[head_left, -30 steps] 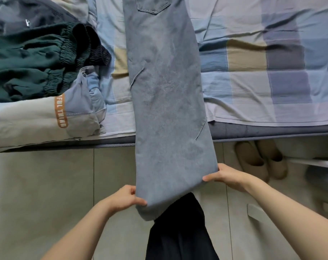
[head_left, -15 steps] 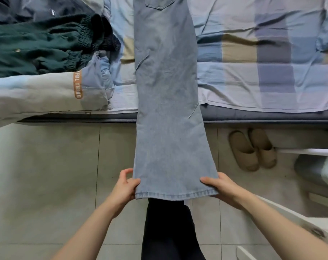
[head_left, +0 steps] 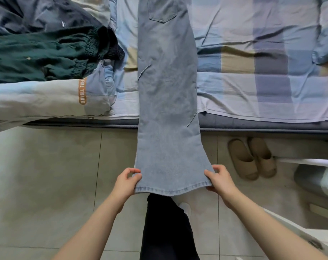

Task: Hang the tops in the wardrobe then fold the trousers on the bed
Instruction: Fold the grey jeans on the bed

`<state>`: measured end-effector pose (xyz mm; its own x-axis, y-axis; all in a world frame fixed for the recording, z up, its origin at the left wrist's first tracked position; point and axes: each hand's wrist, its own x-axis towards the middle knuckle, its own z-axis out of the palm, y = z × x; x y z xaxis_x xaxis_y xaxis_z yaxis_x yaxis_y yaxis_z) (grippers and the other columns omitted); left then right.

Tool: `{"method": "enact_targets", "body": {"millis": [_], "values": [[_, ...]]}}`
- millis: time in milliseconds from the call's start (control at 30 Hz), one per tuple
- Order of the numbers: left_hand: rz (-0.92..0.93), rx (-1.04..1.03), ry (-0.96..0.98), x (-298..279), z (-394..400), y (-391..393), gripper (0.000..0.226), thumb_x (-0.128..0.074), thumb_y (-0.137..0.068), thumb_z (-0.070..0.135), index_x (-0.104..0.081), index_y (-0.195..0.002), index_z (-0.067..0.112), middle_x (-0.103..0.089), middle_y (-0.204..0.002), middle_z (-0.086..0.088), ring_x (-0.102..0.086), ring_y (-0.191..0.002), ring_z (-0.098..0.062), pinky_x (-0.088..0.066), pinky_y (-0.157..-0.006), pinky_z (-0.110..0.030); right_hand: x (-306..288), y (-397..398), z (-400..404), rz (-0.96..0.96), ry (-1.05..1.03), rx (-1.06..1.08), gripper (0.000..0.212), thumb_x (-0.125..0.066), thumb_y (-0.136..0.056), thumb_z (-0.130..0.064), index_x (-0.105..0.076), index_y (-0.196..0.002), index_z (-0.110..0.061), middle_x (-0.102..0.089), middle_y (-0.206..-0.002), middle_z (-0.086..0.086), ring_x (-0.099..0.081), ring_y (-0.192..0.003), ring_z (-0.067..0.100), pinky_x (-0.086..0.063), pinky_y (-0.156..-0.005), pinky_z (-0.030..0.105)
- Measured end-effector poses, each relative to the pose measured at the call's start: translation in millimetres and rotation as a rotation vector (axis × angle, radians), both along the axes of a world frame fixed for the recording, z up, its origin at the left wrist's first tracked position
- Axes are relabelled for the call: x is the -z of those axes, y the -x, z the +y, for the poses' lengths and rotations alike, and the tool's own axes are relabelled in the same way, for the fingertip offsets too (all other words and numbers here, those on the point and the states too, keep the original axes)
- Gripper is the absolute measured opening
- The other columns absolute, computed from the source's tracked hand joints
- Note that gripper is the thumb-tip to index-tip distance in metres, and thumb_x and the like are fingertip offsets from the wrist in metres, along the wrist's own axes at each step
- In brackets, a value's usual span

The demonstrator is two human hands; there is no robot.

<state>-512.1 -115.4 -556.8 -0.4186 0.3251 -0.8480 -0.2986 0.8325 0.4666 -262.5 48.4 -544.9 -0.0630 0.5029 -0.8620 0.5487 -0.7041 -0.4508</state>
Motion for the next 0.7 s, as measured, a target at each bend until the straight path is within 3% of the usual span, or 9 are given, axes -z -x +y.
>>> {"method": "enact_targets", "body": {"millis": [67, 133, 200, 267, 367, 467, 533, 600, 700], "values": [[-0.055, -0.056, 0.026, -2.5, 19.1, 14.2, 0.005, -0.063, -0.089, 0.014, -0.067, -0.087, 0.016, -0.066, -0.081, -0.001, -0.062, -0.065, -0.011, -0.053, -0.056, -0.026, -4.1, 11.6, 21.1, 0.034, -0.040, 0.029, 0.030, -0.055, -0.088, -0.008, -0.050, -0.113, -0.025, -0.062, -0.081, 0.008, -0.057, -0.065, 0.017, -0.047, -0.047, 0.024], [-0.130, -0.142, -0.002, -10.1, 47.0, 35.3, 0.012, -0.060, -0.089, 0.012, -0.068, -0.079, 0.014, -0.064, -0.071, -0.003, -0.060, -0.054, -0.010, -0.051, -0.051, -0.024, -10.5, 29.5, 53.8, 0.087, -0.043, 0.073, 0.024, -0.051, -0.087, -0.001, -0.064, -0.098, -0.017, -0.056, -0.072, 0.012, -0.048, -0.056, 0.018, -0.040, -0.044, 0.022], [-0.180, -0.221, -0.059, -19.7, 84.3, 62.5, 0.018, -0.059, -0.090, 0.015, -0.068, -0.075, 0.014, -0.061, -0.058, -0.002, -0.057, -0.047, -0.011, -0.050, -0.056, -0.025, -16.2, 52.7, 95.7, 0.120, -0.032, 0.123, 0.024, -0.049, -0.086, 0.002, -0.069, -0.077, -0.010, -0.052, -0.070, 0.013, -0.043, -0.055, 0.020, -0.033, -0.051, 0.024], [-0.223, -0.245, -0.128, -26.8, 125.2, 90.7, 0.023, -0.056, -0.093, 0.019, -0.067, -0.073, 0.015, -0.053, -0.046, 0.002, -0.052, -0.041, -0.009, -0.047, -0.060, -0.026, -23.6, 80.0, 139.6, 0.141, -0.042, 0.137, 0.024, -0.052, -0.086, 0.000, -0.068, -0.072, -0.010, -0.056, -0.072, 0.012, -0.048, -0.060, 0.020, -0.036, -0.056, 0.025], [-0.229, -0.278, -0.222, -31.5, 197.4, 136.7, 0.031, -0.049, -0.098, 0.025, -0.060, -0.069, 0.019, -0.053, -0.043, 0.002, -0.052, -0.039, -0.008, -0.044, -0.054, -0.023, -33.2, 123.5, 211.7, 0.238, -0.078, 0.165, 0.014, -0.053, -0.092, -0.014, -0.063, -0.083, -0.014, -0.066, -0.075, 0.008, -0.059, -0.059, 0.014, -0.048, -0.055, 0.025], [-0.150, -0.274, -0.273, -15.5, 264.0, 180.2, 0.020, -0.045, -0.100, 0.036, -0.055, -0.095, 0.019, -0.063, -0.055, 0.001, -0.054, -0.050, -0.012, -0.046, -0.062, -0.027, -21.7, 161.9, 279.5, 0.348, -0.064, 0.232, 0.029, -0.029, -0.101, -0.045, -0.050, -0.105, -0.025, -0.072, -0.078, 0.007, -0.057, -0.066, 0.017, -0.044, -0.064, 0.029], [-0.032, -0.137, -0.201, 12.5, 288.4, 197.5, 0.026, -0.047, -0.098, 0.033, -0.053, -0.120, 0.020, -0.063, -0.071, 0.001, -0.053, -0.059, -0.013, -0.045, -0.066, -0.029, 0.2, 179.0, 304.8, 0.243, -0.094, 0.241, 0.025, -0.028, -0.102, -0.043, -0.044, -0.111, -0.026, -0.068, -0.086, 0.010, -0.057, -0.070, 0.019, -0.045, -0.064, 0.029], [0.083, 0.089, -0.059, 38.2, 282.7, 191.6, 0.039, -0.055, -0.095, 0.024, -0.050, -0.133, 0.015, -0.060, -0.088, -0.004, -0.055, -0.070, -0.017, -0.045, -0.068, -0.030, 23.5, 178.9, 297.5, 0.058, -0.101, 0.138, 0.017, -0.036, -0.099, -0.030, -0.049, -0.093, -0.020, -0.061, -0.088, 0.012, -0.053, -0.065, 0.019, -0.043, -0.059, 0.027], [0.095, 0.329, 0.118, 80.1, 255.2, 168.0, 0.044, -0.064, -0.089, 0.012, -0.052, -0.131, 0.001, -0.063, -0.119, -0.021, -0.060, -0.095, -0.026, -0.049, -0.091, -0.044, 74.3, 162.3, 261.4, -0.091, -0.011, -0.078, 0.023, -0.047, -0.097, -0.030, -0.050, -0.080, -0.015, -0.049, -0.079, 0.009, -0.042, -0.057, 0.017, -0.038, -0.057, 0.028]]}}
